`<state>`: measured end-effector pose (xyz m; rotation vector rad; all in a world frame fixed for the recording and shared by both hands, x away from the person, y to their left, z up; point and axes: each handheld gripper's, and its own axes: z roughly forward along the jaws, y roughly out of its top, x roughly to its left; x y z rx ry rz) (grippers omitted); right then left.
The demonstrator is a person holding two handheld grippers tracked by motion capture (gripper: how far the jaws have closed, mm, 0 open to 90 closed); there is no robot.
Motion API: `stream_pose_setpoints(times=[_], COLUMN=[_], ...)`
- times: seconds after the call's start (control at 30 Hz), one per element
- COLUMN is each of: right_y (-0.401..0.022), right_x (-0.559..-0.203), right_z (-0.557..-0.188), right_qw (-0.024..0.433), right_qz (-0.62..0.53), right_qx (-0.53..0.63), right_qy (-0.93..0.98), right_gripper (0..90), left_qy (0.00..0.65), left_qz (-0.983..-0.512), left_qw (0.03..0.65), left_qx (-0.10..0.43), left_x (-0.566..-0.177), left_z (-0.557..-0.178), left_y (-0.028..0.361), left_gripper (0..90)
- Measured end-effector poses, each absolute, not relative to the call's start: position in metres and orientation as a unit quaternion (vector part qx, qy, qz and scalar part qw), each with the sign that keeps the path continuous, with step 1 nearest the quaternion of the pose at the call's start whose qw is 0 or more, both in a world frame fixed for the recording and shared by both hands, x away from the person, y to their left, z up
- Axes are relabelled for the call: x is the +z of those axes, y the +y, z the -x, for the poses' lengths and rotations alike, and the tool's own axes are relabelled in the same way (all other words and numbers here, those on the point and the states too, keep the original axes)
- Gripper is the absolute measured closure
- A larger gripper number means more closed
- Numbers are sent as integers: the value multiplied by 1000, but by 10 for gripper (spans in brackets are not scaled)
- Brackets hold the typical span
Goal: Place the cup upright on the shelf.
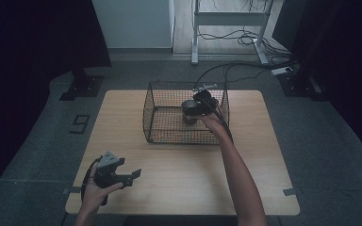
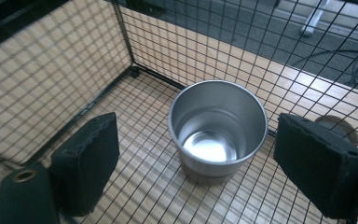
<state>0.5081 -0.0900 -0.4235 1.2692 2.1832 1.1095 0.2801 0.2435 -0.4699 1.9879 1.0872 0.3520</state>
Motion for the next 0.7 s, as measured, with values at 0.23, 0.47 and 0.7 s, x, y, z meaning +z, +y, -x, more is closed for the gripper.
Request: stream_pose_setpoints(times=[0.23, 0.47, 0.7], right_y=[-100, -119, -143], right_x=[-411, -407, -413], right_z=[-476, -449, -415], right_qw=[193, 204, 217], right_qz=[-435, -421, -408], right_qx=[422, 439, 457], right_qy=[772, 767, 760], right_gripper=[154, 169, 190], left_qy=[430, 427, 426], left_qz=[-792, -794, -797], left_qw=[410, 409, 405], left_qx=[141, 141, 139], left_x=[-470, -470, -472], left_z=[-280, -279, -280], left_y=[241, 239, 236], left_gripper=[151, 152, 152])
